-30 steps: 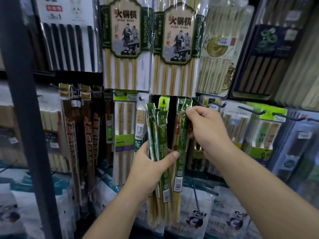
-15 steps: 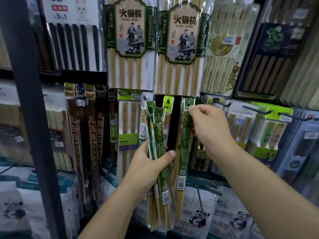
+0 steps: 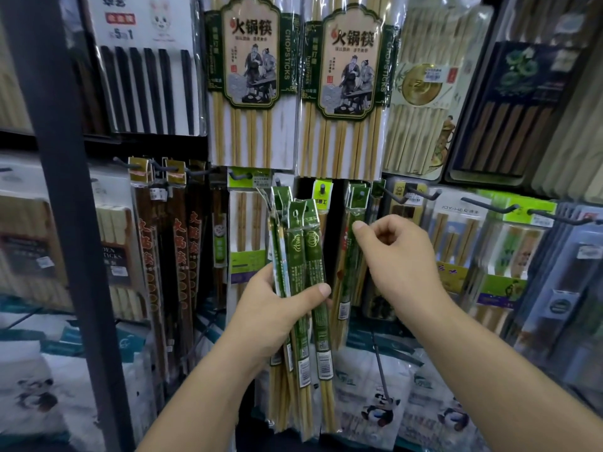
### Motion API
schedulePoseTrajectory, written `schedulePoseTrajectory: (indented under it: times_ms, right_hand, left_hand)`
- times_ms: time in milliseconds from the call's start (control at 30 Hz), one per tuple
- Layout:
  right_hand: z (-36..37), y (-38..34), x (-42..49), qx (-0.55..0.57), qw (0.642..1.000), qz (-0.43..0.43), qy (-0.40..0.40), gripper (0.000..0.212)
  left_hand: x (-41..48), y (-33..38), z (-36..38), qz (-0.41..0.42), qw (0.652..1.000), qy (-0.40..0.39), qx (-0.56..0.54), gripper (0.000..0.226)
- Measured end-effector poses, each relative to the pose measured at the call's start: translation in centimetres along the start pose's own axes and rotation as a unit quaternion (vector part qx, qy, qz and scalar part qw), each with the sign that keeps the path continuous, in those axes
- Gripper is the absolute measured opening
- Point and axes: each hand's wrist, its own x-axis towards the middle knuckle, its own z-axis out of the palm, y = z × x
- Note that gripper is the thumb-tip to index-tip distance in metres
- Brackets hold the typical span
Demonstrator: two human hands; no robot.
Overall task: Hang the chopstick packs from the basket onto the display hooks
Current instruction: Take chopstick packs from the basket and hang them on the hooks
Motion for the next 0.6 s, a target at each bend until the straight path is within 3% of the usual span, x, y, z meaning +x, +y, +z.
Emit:
schedulePoseTrajectory:
  times_ms: [100, 200, 433, 600]
  right_hand:
    - [0.3, -0.8, -1.3, 0.083, 0.993, -0.020, -0.084, 0.020]
    - [0.5, -1.2, -1.8, 0.098, 0.988, -0.034, -0.114, 0.013]
    - [0.3, -1.3, -1.3, 0.129, 0.985, -0.017, -0.116, 0.020]
    - [0.1, -1.7, 0.5, 0.143, 0.989, -0.002, -0.028, 0.026]
  left_hand:
    - [0.0, 0.2, 0.2, 0.003, 1.000, 0.005, -0.006, 0.034]
    - [-0.3, 0.4, 0.7, 0.023, 1.000, -0.017, -0.003, 0.034]
    - [-0.3, 0.2, 0.9, 0.015, 0.999, -0.022, -0.027, 0.040]
    - [-0.1, -0.3, 0.8, -0.003, 1.000, 0.009, -0.006, 0.027]
